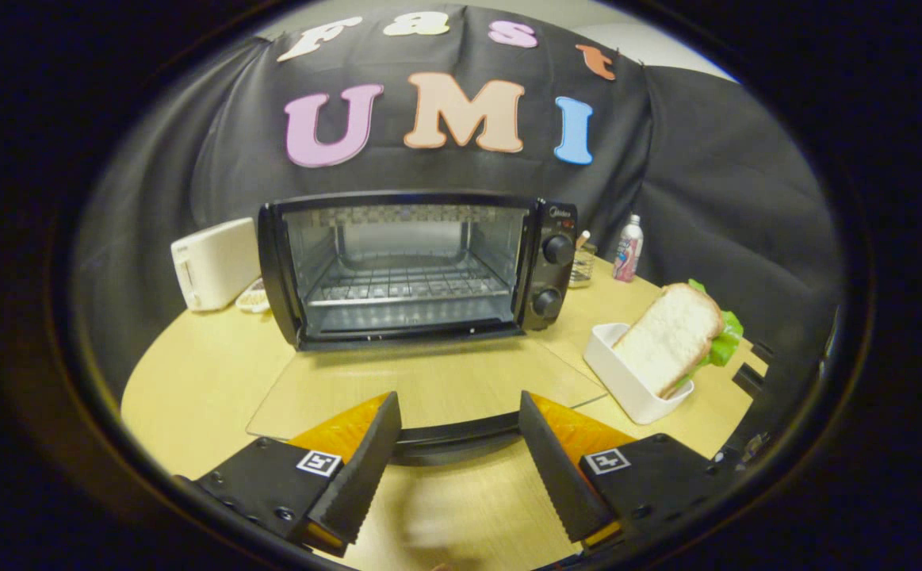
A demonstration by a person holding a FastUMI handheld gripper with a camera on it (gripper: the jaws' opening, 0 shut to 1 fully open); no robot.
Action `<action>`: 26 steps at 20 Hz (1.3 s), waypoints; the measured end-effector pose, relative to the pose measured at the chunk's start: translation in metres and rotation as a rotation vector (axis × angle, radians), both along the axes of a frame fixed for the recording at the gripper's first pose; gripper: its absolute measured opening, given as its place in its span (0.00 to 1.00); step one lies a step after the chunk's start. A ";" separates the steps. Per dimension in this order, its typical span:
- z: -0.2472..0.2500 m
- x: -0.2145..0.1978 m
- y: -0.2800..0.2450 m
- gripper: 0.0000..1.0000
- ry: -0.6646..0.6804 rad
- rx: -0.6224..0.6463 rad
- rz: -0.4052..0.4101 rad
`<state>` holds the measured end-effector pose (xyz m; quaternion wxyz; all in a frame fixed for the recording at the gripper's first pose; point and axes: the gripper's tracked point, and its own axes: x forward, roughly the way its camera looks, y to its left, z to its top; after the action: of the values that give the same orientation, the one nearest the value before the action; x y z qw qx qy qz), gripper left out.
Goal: Open the toaster oven, put the food inside, and close the toaster oven door.
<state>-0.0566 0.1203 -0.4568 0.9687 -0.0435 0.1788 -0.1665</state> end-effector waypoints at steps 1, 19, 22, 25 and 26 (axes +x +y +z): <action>-0.007 -0.001 0.000 0.95 0.023 -0.015 0.000; 0.065 0.003 -0.030 0.96 -0.018 0.104 -0.026; 0.099 -0.003 -0.074 0.96 -0.032 0.202 -0.115; 0.121 -0.017 -0.147 0.95 -0.034 0.224 -0.241; 0.124 -0.020 -0.164 0.95 -0.036 0.239 -0.270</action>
<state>-0.0766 -0.0432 -0.3327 0.9389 0.0992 0.1840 -0.2733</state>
